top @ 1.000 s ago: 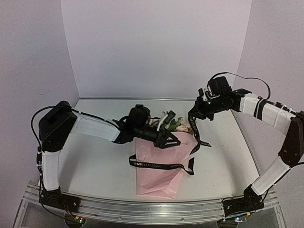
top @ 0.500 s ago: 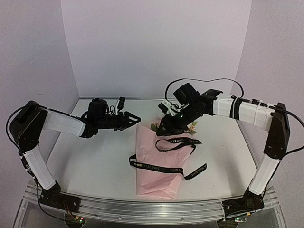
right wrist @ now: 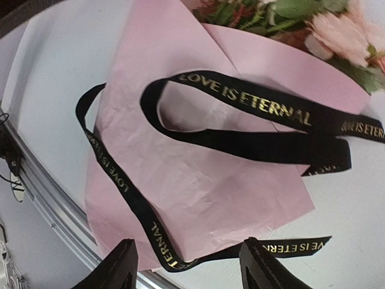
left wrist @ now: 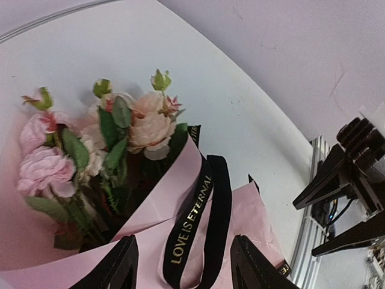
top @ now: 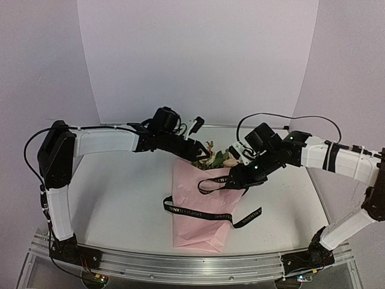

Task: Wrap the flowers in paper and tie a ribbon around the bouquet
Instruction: Cross the ribbon over the folded bouquet.

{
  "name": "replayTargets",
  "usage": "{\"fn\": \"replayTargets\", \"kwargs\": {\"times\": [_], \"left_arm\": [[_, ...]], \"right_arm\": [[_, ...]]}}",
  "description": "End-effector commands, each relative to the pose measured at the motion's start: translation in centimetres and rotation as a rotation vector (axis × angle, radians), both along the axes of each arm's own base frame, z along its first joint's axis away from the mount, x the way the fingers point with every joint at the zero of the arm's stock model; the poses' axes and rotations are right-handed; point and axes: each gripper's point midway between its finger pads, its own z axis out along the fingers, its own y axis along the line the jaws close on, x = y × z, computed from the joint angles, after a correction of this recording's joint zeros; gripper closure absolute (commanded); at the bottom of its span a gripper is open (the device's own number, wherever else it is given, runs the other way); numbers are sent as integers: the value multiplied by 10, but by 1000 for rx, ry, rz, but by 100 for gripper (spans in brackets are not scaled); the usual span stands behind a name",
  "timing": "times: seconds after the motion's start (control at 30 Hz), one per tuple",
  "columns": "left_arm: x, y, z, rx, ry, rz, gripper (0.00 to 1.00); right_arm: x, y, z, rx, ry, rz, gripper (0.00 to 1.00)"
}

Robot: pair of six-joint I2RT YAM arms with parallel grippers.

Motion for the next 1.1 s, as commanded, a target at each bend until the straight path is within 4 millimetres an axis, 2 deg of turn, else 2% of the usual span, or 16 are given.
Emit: {"fn": "replayTargets", "kwargs": {"times": [0.0,0.13,0.37,0.5,0.63,0.73,0.83,0.9,1.07], "left_arm": [[-22,-9,-55,252,-17,-80,46],[-32,-25,-68,324,-22,-121,45],[-23,-27,-83,417,-72,-84,47],[-25,-28,-89,435,-59,-94,56],[-27,-26,-87,442,-58,-97,76],[-25,-27,-73,402,-70,-66,96],[-18,-21,-59,351,-74,23,100],[-14,-18,-37,276,-74,81,100],[-12,3,-13,143,-16,196,100]], "right_arm": [[10,-25,5,6,-127,-150,42],[3,-39,-4,-6,-140,-176,42],[-4,-40,-4,33,-138,-184,43],[-3,-36,-3,40,-128,-172,43],[-4,-29,-3,22,-136,-141,43],[-6,-19,-5,-9,-141,-92,43],[-13,-2,-11,-41,-139,-11,44],[-16,8,-15,-62,-139,39,44],[-26,30,-27,-146,-138,164,43]]}}
